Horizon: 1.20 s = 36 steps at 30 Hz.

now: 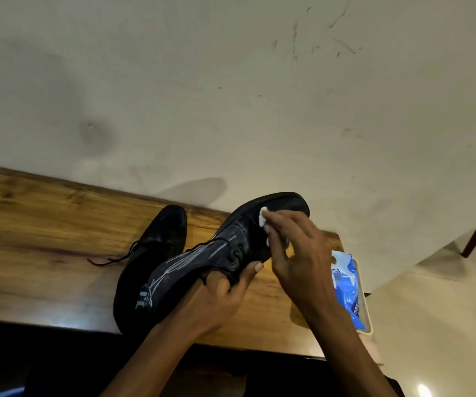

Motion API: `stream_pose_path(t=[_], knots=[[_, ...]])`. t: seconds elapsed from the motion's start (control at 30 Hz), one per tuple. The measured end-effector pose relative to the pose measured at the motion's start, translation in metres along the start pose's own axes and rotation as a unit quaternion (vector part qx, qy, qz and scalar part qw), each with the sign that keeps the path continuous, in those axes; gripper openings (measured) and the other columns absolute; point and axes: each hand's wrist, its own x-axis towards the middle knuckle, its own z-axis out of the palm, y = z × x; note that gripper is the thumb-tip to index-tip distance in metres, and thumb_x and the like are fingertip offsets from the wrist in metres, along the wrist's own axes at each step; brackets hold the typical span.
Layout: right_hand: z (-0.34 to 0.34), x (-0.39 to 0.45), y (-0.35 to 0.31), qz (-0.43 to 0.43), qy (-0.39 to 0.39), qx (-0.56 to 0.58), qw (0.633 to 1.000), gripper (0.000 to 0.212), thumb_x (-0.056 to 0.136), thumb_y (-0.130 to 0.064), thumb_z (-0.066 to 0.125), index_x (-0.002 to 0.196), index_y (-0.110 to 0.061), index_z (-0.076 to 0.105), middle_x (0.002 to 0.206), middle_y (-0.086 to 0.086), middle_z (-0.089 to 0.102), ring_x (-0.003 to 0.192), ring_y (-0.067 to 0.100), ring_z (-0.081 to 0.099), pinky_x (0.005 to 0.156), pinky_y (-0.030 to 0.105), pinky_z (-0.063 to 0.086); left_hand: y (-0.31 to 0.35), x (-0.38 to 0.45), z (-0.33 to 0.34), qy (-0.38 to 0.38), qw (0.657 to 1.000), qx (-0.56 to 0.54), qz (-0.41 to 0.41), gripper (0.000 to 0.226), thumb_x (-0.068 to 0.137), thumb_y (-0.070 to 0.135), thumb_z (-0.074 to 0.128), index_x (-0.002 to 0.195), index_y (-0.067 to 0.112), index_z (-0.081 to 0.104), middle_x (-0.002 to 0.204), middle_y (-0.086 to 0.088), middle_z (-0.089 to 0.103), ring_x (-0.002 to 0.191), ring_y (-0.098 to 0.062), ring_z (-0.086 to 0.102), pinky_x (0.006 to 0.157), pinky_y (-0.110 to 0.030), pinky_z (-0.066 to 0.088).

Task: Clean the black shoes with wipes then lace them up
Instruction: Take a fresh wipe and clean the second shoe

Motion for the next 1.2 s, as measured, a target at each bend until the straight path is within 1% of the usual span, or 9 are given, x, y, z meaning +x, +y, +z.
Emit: stream_pose_path(t=[0.13, 0.33, 0.43, 0.5, 0.57, 0.67, 0.77, 0.9, 1.2], knots=[[-0.001, 0.006, 0.011, -0.007, -0.010, -0.015, 1.000, 0.026, 0.092, -0.008, 0.064, 0.116, -0.007, 0.073, 0.106, 0.009, 0.066, 0.093, 0.019, 0.063, 0.074, 0.027, 0.054, -0.008, -0.002, 0.000, 0.030, 0.999, -0.011, 0.008, 0.088, 0.066, 0.092, 0.025, 0.048, 0.009, 0.046, 0.034, 0.008, 0.029, 0.030, -0.008, 0.030, 0.039, -0.023, 0.025], [0.005, 0.002, -0.003, -0.040, -0.054, -0.012, 0.998, 0.036, 0.095, -0.015, 0.048, 0.122, -0.008, 0.071, 0.108, 0.012, 0.063, 0.096, 0.023, 0.060, 0.076, 0.028, 0.052, -0.005, -0.003, -0.005, 0.012, 0.999, 0.042, -0.004, 0.092, 0.071, 0.085, 0.018, 0.098, 0.013, 0.068, 0.056, 0.001, 0.048, 0.046, -0.004, 0.049, 0.048, -0.023, 0.048], [0.005, 0.007, 0.004, -0.018, -0.020, -0.020, 0.999, 0.035, 0.095, -0.015, 0.048, 0.119, -0.009, 0.073, 0.106, 0.013, 0.063, 0.093, 0.025, 0.061, 0.073, 0.030, 0.052, 0.001, -0.006, -0.008, -0.069, 0.994, 0.086, -0.016, 0.111, 0.074, 0.083, -0.001, 0.143, 0.011, 0.046, 0.095, -0.011, 0.064, 0.070, -0.011, 0.050, 0.048, -0.012, 0.042], [0.007, 0.002, -0.004, -0.016, -0.044, -0.014, 0.999, 0.038, 0.096, -0.019, 0.045, 0.121, -0.007, 0.071, 0.109, 0.014, 0.063, 0.098, 0.025, 0.060, 0.078, 0.030, 0.052, 0.001, -0.007, -0.009, -0.063, 0.991, 0.120, -0.014, 0.136, 0.054, 0.092, -0.020, 0.142, 0.013, 0.049, 0.115, -0.017, 0.064, 0.072, -0.016, 0.055, 0.047, -0.011, 0.038], [0.009, -0.004, -0.009, -0.028, -0.071, -0.016, 0.997, 0.040, 0.096, -0.021, 0.044, 0.122, -0.007, 0.070, 0.111, 0.014, 0.063, 0.100, 0.025, 0.060, 0.081, 0.029, 0.052, -0.006, -0.005, -0.005, -0.037, 0.993, 0.115, -0.009, 0.147, 0.039, 0.100, -0.024, 0.117, 0.012, 0.066, 0.092, -0.014, 0.067, 0.052, -0.008, 0.045, 0.047, -0.015, 0.040], [0.005, -0.003, 0.008, -0.024, -0.033, -0.028, 0.999, 0.035, 0.096, -0.015, 0.049, 0.121, -0.008, 0.071, 0.109, 0.013, 0.063, 0.098, 0.022, 0.059, 0.079, 0.026, 0.050, 0.000, -0.003, -0.004, 0.036, 0.997, -0.060, -0.038, 0.091, 0.062, 0.100, 0.023, 0.081, 0.020, 0.064, 0.068, -0.002, 0.062, 0.055, -0.009, 0.057, 0.061, -0.035, 0.056], [-0.001, 0.002, 0.028, 0.041, 0.025, -0.043, 0.998, 0.025, 0.096, -0.006, 0.060, 0.118, -0.006, 0.073, 0.106, 0.011, 0.064, 0.093, 0.022, 0.061, 0.081, 0.015, 0.043, 0.006, 0.000, -0.002, 0.013, 0.980, -0.190, -0.062, 0.062, 0.075, 0.084, 0.039, 0.107, 0.037, 0.063, 0.094, 0.009, 0.068, 0.089, -0.003, 0.064, 0.084, -0.025, 0.052], [0.002, -0.001, 0.026, 0.068, 0.029, -0.033, 0.997, 0.026, 0.090, 0.002, 0.068, 0.114, -0.005, 0.074, 0.104, 0.009, 0.064, 0.090, 0.019, 0.062, 0.080, 0.011, 0.044, 0.017, 0.004, 0.000, 0.030, 0.919, -0.384, -0.078, 0.036, 0.083, 0.067, 0.050, 0.112, 0.049, 0.062, 0.112, 0.024, 0.070, 0.109, 0.006, 0.061, 0.099, -0.024, 0.046], [0.007, -0.044, -0.026, 0.095, -0.055, 0.129, 0.986, 0.019, 0.094, -0.008, 0.067, 0.109, -0.018, 0.073, 0.105, -0.007, 0.065, 0.098, 0.003, 0.061, 0.078, 0.016, 0.051, 0.021, 0.020, -0.016, -0.006, 0.711, -0.672, -0.206, 0.079, 0.088, 0.071, 0.041, 0.118, 0.003, 0.067, 0.114, -0.023, 0.071, 0.101, -0.034, 0.072, 0.087, -0.046, 0.053]])
